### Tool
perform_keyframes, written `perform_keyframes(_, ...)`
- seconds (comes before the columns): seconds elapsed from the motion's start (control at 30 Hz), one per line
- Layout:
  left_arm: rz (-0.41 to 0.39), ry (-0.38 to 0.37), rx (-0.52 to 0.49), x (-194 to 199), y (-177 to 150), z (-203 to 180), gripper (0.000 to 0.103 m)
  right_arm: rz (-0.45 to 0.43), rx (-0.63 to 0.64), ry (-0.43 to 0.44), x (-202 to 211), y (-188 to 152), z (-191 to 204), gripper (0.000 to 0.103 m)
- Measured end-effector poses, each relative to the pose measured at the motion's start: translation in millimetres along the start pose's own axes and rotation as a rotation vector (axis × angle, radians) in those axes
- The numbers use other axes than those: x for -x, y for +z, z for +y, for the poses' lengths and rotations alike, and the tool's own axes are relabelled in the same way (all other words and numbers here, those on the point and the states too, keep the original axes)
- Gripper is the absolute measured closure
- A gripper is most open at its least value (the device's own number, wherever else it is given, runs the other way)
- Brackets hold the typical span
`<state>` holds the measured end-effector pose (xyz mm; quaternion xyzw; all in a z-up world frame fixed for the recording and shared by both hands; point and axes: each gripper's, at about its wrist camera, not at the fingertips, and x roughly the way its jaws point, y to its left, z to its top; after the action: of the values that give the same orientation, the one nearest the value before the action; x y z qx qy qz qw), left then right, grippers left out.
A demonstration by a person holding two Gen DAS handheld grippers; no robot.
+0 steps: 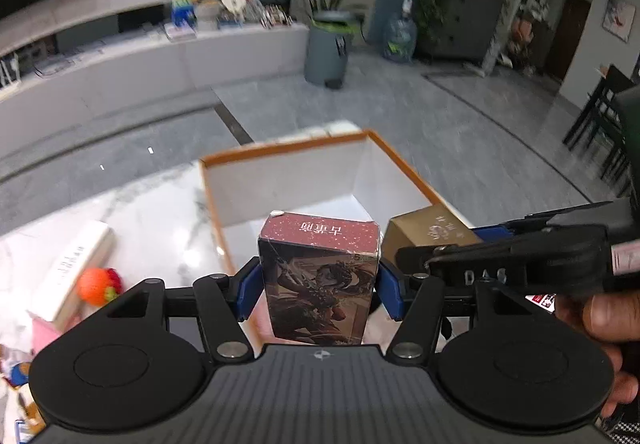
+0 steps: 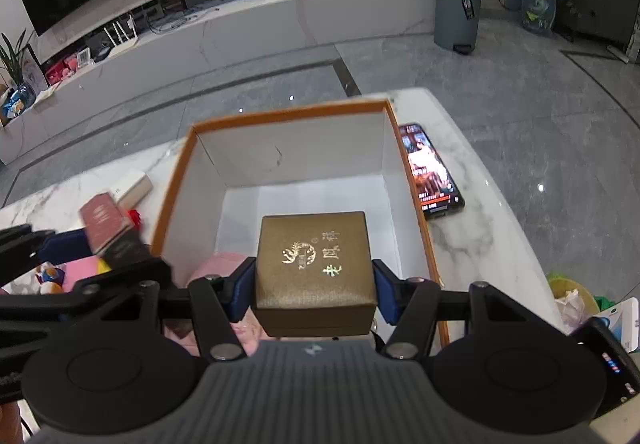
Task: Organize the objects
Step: 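Carry anime picture box with left tool while right tool carries gold box to orange box, then open both tools releasing the two boxes inside the orange box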
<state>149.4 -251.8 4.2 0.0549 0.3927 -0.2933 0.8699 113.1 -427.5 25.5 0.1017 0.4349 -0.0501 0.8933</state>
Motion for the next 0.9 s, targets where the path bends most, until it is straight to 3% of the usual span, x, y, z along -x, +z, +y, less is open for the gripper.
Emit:
perform_keyframes(0.3, 0.113, 0.021, -0.044, -50, 5, 0, 0.034, 0.048, -0.037, 0.003, -39, -2, -25, 0.042)
perform_keyframes(0.67, 0.106, 0.072, -0.046, -60, 3, 14, 0.034, 0.055, -0.002, -0.028, -64, 11, -16, 0.041)
perform_keyframes(0.9, 0.097, 0.049, -0.022, -55, 1, 18, 0.033, 0.052, 0.017, -0.054, -69, 12, -12, 0.04)
